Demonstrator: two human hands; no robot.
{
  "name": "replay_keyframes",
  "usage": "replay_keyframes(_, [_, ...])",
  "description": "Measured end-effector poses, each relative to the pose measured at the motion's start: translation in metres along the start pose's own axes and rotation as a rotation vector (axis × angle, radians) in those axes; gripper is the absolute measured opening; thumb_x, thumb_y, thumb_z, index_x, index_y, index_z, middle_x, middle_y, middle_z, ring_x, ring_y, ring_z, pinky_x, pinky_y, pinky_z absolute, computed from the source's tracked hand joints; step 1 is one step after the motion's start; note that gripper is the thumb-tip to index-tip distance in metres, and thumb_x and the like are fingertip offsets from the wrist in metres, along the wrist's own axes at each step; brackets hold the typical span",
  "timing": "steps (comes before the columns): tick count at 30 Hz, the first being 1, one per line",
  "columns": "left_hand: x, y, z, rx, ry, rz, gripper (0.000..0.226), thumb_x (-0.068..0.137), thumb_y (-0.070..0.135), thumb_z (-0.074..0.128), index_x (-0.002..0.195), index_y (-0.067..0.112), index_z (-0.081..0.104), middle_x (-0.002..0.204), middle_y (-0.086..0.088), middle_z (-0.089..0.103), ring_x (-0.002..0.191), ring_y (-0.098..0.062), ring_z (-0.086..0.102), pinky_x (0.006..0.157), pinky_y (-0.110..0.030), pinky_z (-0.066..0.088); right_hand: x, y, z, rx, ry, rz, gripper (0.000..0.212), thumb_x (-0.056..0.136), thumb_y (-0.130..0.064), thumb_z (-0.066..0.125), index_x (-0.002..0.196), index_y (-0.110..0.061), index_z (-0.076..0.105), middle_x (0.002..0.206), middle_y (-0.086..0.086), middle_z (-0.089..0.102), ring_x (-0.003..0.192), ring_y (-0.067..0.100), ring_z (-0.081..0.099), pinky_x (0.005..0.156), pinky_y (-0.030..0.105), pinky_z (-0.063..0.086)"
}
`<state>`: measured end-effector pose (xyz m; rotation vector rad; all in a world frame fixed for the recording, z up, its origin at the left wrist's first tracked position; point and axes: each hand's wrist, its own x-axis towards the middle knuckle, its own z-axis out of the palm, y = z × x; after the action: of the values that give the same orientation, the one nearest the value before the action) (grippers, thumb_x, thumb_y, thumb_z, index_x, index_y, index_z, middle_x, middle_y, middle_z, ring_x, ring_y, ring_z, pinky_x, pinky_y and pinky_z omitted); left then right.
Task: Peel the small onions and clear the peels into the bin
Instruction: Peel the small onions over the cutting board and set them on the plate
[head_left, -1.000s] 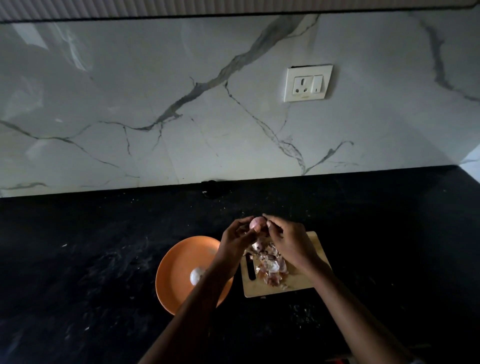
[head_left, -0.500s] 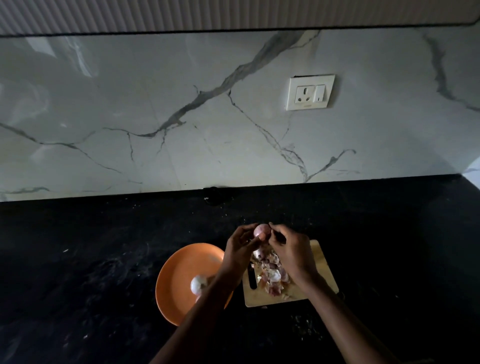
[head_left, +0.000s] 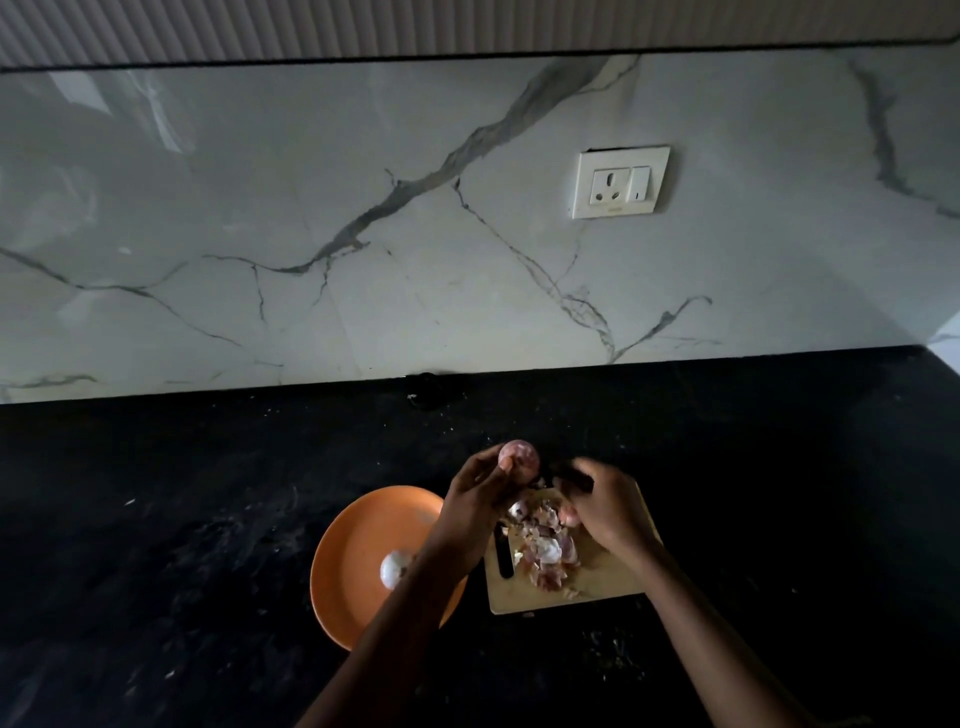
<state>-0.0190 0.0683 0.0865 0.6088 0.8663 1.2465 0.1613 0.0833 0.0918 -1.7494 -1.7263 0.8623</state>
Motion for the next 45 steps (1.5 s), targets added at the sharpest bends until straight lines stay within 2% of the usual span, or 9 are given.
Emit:
replay_keyframes(3, [-0.002, 0.0, 0.0, -0.007, 0.001, -0.024, 0.031, 0.1, 0.005, 0.049, 0.13, -0.006, 0.052, 0.125, -0.029, 0.063, 0.113, -0.035, 0.064, 0.082, -0.03, 0.057, -0.004, 0.0, -0.004, -0.015, -0.047, -0.04, 0.036, 0.097, -0.029, 0.064, 0.131, -0.017, 0.062, 0.116, -0.011, 0.063, 0.095, 0.008, 0.064, 0.071, 0.004, 0.043])
replay_keyframes(7, [-0.004, 0.003, 0.003, 0.022, 0.002, 0.007, 0.035, 0.091, 0.013, 0.059, 0.123, -0.001, 0.056, 0.117, -0.019, 0.069, 0.103, -0.024, 0.07, 0.083, -0.029, 0.057, -0.001, -0.016, -0.003, 0.196, 0.02, -0.129, 0.027, 0.096, -0.035, 0.065, 0.121, -0.025, 0.069, 0.113, -0.01, 0.073, 0.1, 0.004, 0.07, 0.081, 0.019, 0.057])
replay_keyframes(11, [-0.004, 0.004, 0.007, 0.015, 0.008, 0.009, 0.036, 0.091, 0.013, 0.06, 0.124, -0.001, 0.055, 0.117, -0.019, 0.07, 0.102, -0.024, 0.071, 0.083, -0.03, 0.058, -0.001, -0.03, 0.002, 0.25, 0.045, -0.186, 0.017, 0.093, -0.027, 0.07, 0.109, -0.023, 0.074, 0.098, -0.017, 0.073, 0.092, -0.009, 0.067, 0.072, 0.009, 0.053])
replay_keyframes(14, [-0.005, 0.005, 0.009, 0.03, 0.01, 0.035, 0.047, 0.082, 0.015, 0.067, 0.123, -0.004, 0.054, 0.118, -0.023, 0.068, 0.101, -0.025, 0.071, 0.082, -0.03, 0.058, 0.001, -0.029, 0.006, 0.27, 0.074, -0.154, 0.01, 0.091, -0.022, 0.072, 0.101, -0.02, 0.075, 0.093, -0.014, 0.074, 0.086, -0.01, 0.068, 0.073, 0.006, 0.05])
replay_keyframes(18, [-0.004, 0.003, 0.004, 0.107, 0.029, 0.06, 0.042, 0.085, 0.01, 0.068, 0.122, -0.005, 0.054, 0.117, -0.025, 0.068, 0.1, -0.028, 0.071, 0.082, -0.032, 0.057, 0.002, -0.027, 0.007, 0.283, 0.073, -0.108, 0.004, 0.09, -0.021, 0.073, 0.094, -0.023, 0.074, 0.09, -0.015, 0.074, 0.083, -0.008, 0.068, 0.069, 0.006, 0.049])
replay_keyframes(24, [-0.004, -0.001, -0.003, 0.288, 0.06, 0.117, 0.04, 0.085, 0.011, 0.076, 0.119, -0.001, 0.058, 0.115, -0.018, 0.071, 0.111, -0.036, 0.067, 0.094, -0.044, 0.055, -0.001, -0.027, 0.01, 0.215, 0.098, -0.04, 0.006, 0.087, -0.019, 0.076, 0.089, -0.022, 0.073, 0.085, -0.015, 0.072, 0.078, -0.006, 0.067, 0.063, 0.004, 0.045])
replay_keyframes(32, [-0.004, -0.008, 0.0, 0.382, 0.085, 0.154, 0.035, 0.088, 0.006, 0.072, 0.118, -0.002, 0.057, 0.115, -0.015, 0.071, 0.113, -0.03, 0.067, 0.094, -0.039, 0.056, -0.009, -0.029, 0.019, 0.123, 0.179, -0.065, 0.015, 0.082, -0.011, 0.079, 0.091, -0.017, 0.069, 0.085, -0.01, 0.069, 0.077, -0.006, 0.063, 0.062, 0.005, 0.047])
replay_keyframes(39, [-0.006, -0.006, 0.001, 0.288, 0.09, 0.137, 0.046, 0.083, 0.018, 0.078, 0.119, -0.001, 0.057, 0.115, -0.02, 0.071, 0.111, -0.037, 0.066, 0.094, -0.049, 0.053, -0.007, -0.025, 0.015, 0.216, 0.228, -0.044, 0.016, 0.082, -0.011, 0.078, 0.09, -0.022, 0.069, 0.085, -0.014, 0.07, 0.078, -0.006, 0.065, 0.067, 0.008, 0.049])
replay_keyframes(45, [-0.01, -0.008, 0.007, 0.169, 0.055, 0.094, 0.028, 0.083, 0.013, 0.072, 0.109, 0.007, 0.067, 0.11, -0.017, 0.072, 0.104, -0.026, 0.068, 0.089, -0.037, 0.055, -0.006, -0.027, 0.016, 0.401, 0.194, 0.069, 0.024, 0.087, -0.018, 0.074, 0.097, -0.038, 0.068, 0.099, -0.015, 0.071, 0.09, -0.001, 0.067, 0.076, 0.021, 0.056])
